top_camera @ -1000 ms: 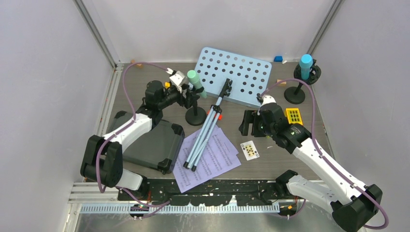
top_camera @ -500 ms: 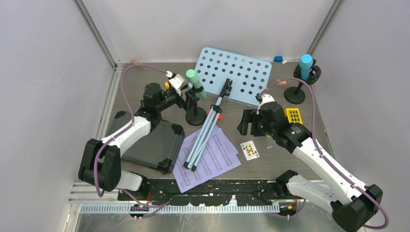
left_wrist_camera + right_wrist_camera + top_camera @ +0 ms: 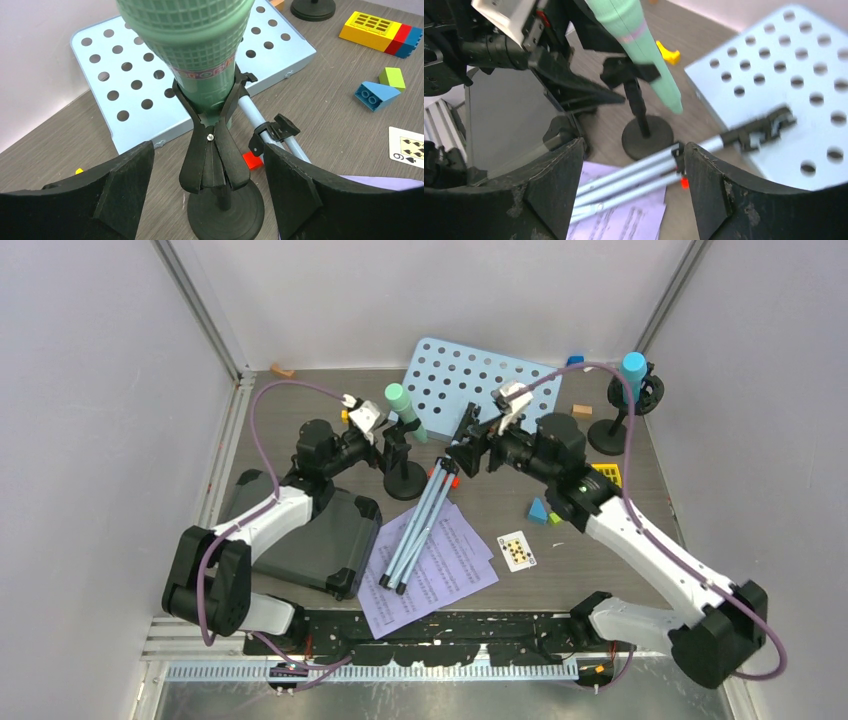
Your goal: Pack up the instrument practice props
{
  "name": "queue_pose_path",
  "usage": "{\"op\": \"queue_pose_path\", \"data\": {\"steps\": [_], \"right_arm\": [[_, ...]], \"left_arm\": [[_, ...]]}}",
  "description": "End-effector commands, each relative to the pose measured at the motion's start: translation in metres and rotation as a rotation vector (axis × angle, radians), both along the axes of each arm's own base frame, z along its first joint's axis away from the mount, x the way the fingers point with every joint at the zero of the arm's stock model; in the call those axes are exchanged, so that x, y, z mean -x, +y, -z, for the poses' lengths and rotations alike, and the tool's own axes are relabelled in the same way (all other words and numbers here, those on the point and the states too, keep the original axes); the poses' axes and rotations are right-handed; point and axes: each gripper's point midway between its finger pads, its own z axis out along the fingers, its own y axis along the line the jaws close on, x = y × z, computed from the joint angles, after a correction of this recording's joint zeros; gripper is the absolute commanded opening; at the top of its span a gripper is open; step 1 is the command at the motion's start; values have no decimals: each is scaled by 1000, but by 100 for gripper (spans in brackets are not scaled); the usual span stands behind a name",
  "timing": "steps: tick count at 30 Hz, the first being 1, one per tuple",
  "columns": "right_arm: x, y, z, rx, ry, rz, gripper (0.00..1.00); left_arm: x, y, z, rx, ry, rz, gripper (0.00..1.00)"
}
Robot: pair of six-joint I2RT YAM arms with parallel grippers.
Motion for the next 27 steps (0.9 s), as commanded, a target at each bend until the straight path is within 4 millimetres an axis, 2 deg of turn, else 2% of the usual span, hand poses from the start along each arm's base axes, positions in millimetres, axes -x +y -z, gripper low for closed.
{"op": "queue_pose_path", "data": {"steps": [1,3,5,6,14,15,16,19,27], "right_arm": [[-14,43,-71,23,-389,-208,78],[-21,54,-77,41,-466,-241,78],[-29,68,-74,66,-527,-281,78],[-29,73,-80,60,-562,-298,78],[-55,111,-78,83,-662,-320,76],[-57,113,-85,82,-682,-317,76],[-61,117,-80,88,-677,-318,75],[-68,124,-85,95,-695,-312,73],[-87,138,-74,161,-720,-305,69]], "left_arm": [[-5,3,-22,29,-96,-28,82],[-4,3,-22,32,-93,-27,81],[-5,3,-21,41,-94,-32,80],[-7,4,-21,50,-91,-42,79],[-8,2,-22,84,-93,-42,79],[-8,2,-22,84,-92,-42,79],[-8,2,-22,82,-94,-42,78],[-7,2,-21,80,-91,-38,78],[-7,1,-19,81,-85,-34,76]]}}
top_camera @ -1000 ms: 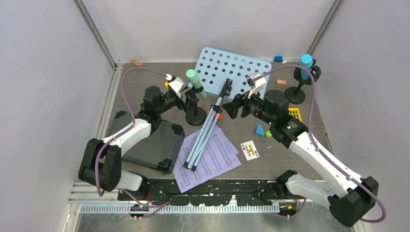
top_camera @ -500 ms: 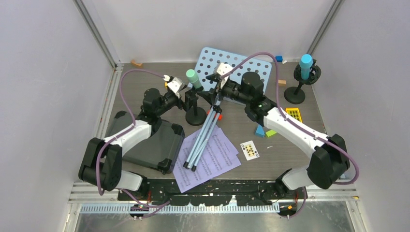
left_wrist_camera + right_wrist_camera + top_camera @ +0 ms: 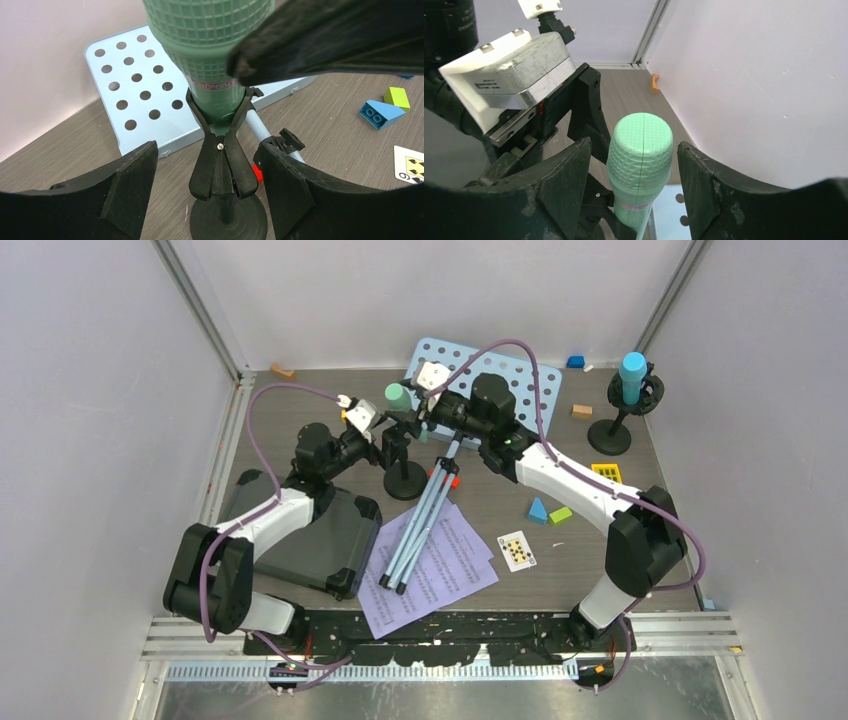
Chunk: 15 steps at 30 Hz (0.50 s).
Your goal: Pack up the instrument practice props
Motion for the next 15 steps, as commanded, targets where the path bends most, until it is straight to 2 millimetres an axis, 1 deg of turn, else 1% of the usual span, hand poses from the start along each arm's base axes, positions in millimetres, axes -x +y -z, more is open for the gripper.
{"op": "queue_pose_path", "data": {"steps": [1,5,7,8,9,10,11,12,13,14,15], "right_arm": [[-9,5,-27,1,-137,15,69],[-13,8,-18,34,-144,15,68],[-14,9,-16,34,-139,13,59],[-14,9,-17,28,-141,13,52],[-14,10,-16,25,-136,12,49],[-14,10,-17,18,-137,13,41],[-14,10,-17,15,-135,14,36],[-14,10,-18,7,-135,14,27],[-14,10,-19,5,-135,15,21],[-14,10,-20,1,-137,14,8],[-14,9,-19,0,-135,16,2]], "left_arm": [[-2,-1,-12,23,-51,1,76],[-2,-1,-11,20,-49,0,76],[-3,-1,-11,20,-50,-3,75],[-3,-1,-11,21,-49,-3,75],[-3,-1,-11,21,-48,-1,74],[-3,-1,-11,23,-45,-1,74],[-3,-1,-11,23,-47,0,74],[-4,-1,-11,23,-45,-1,74],[-4,-2,-10,23,-44,-2,73],[-5,-1,-11,25,-45,-6,73],[-7,0,-11,26,-43,-13,71]]}}
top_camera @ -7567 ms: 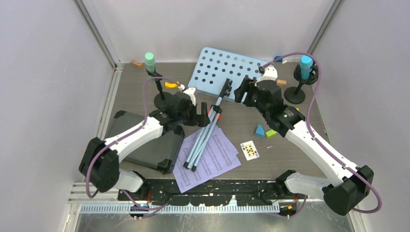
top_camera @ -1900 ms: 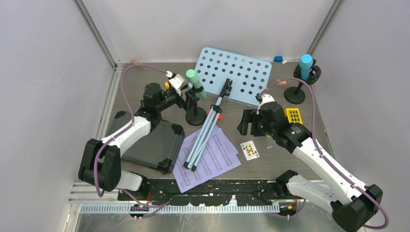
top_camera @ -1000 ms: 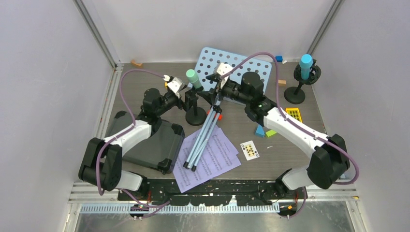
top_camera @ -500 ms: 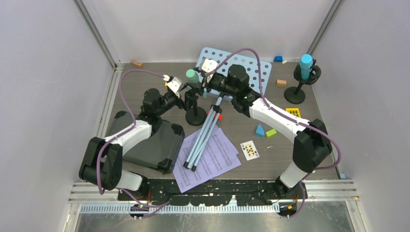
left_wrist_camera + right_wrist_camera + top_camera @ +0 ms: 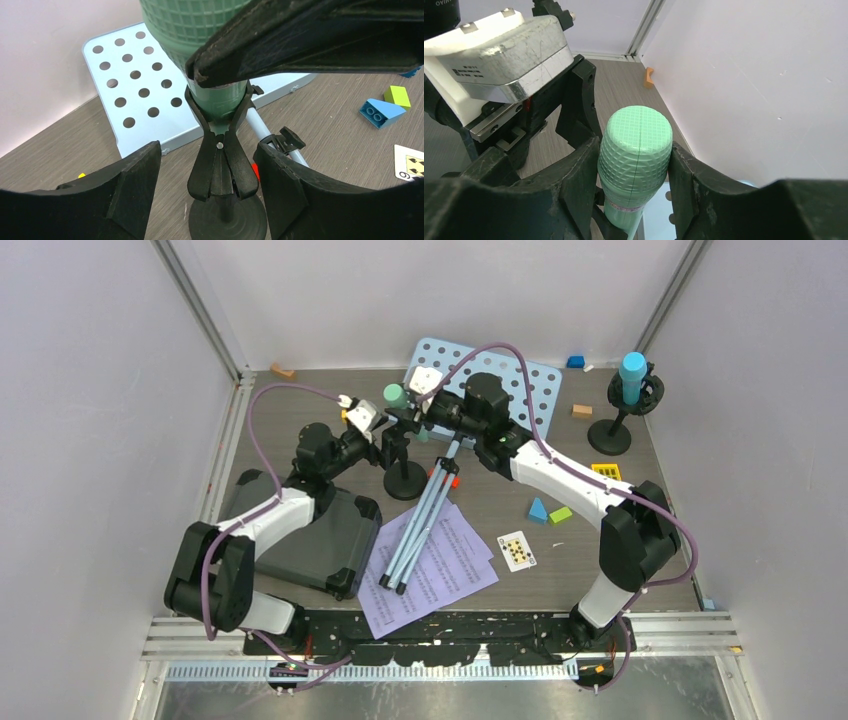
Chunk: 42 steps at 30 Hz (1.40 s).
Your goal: Pack up the instrument practice props
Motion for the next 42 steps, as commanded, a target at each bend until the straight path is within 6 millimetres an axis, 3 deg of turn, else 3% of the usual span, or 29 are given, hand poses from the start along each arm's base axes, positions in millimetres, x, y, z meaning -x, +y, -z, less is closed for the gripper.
{"op": "queue_pose_path", "data": {"steps": [1,7,11,13,14,18,21,28,35,39,42], "right_arm": [[-1,4,-32,-69,-78,-2,1],[0,2,-31,-76,-75,2,0],[1,2,-31,-84,-74,7,0],[1,1,-34,-90,-77,7,0],[2,0,-37,-97,-81,7,0],[7,-2,-59,-130,-109,4,0],[12,-7,-87,-154,-157,10,0],[26,-37,-146,-128,-322,96,0],[56,-64,-196,-197,-395,113,0],[66,-82,-204,-208,-394,161,0],[65,-99,-188,-206,-344,234,0]], "left_arm": [[-7,0,-14,28,-45,-17,70],[-11,1,-13,27,-30,-32,57],[-12,-3,-12,21,-13,-13,25],[-12,-5,-10,11,1,5,2],[-11,-6,-10,9,7,13,0],[-11,-7,-9,8,8,18,0],[-10,-6,-8,2,5,16,0],[-10,-6,-6,-5,4,14,0],[-11,-7,-3,-4,17,18,0],[-11,-6,-2,-13,21,15,0],[-11,-5,-2,-14,21,9,8]]}}
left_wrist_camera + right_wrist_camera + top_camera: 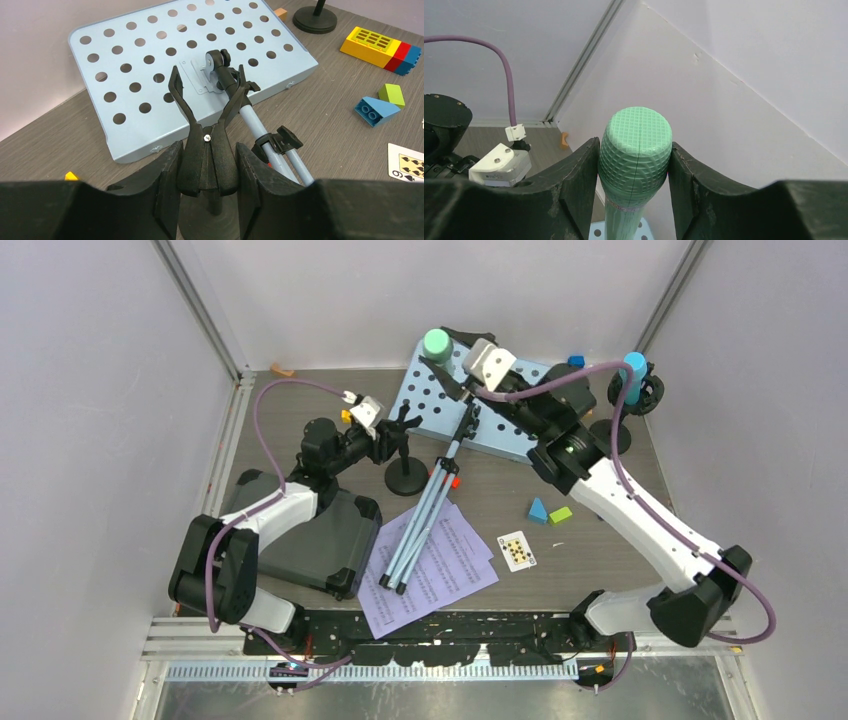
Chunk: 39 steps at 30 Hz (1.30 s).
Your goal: Pack up the instrument practice props
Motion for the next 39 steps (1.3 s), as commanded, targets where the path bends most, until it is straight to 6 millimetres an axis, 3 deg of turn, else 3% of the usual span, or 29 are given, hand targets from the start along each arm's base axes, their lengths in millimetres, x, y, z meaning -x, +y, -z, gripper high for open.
{"op": "queue_pose_path", "data": {"steps": [1,9,13,16,22,24,26,34,39], "right_arm": [[13,-33,-10,-79,29,93,0],[11,-100,51,-302,410,347,0],[19,-125,76,-418,603,439,0],[26,-136,111,-531,838,510,0],[42,-117,176,-616,1182,494,1],[43,-114,203,-627,1262,524,1],[42,-115,234,-629,1331,581,1],[32,-106,303,-690,1562,595,8],[20,-106,350,-700,1645,664,12]], "left_arm": [[-5,1,-11,-9,-33,-3,9],[-9,0,-13,5,-12,-12,36],[-10,1,-15,13,-7,-20,47],[-10,2,-15,16,-4,-30,57],[-10,3,-16,18,-2,-37,77],[-9,4,-19,20,-7,-42,91],[-10,6,-23,28,-9,-57,99],[3,18,-63,63,-62,-105,100],[7,35,-74,-9,-151,-182,100]]}}
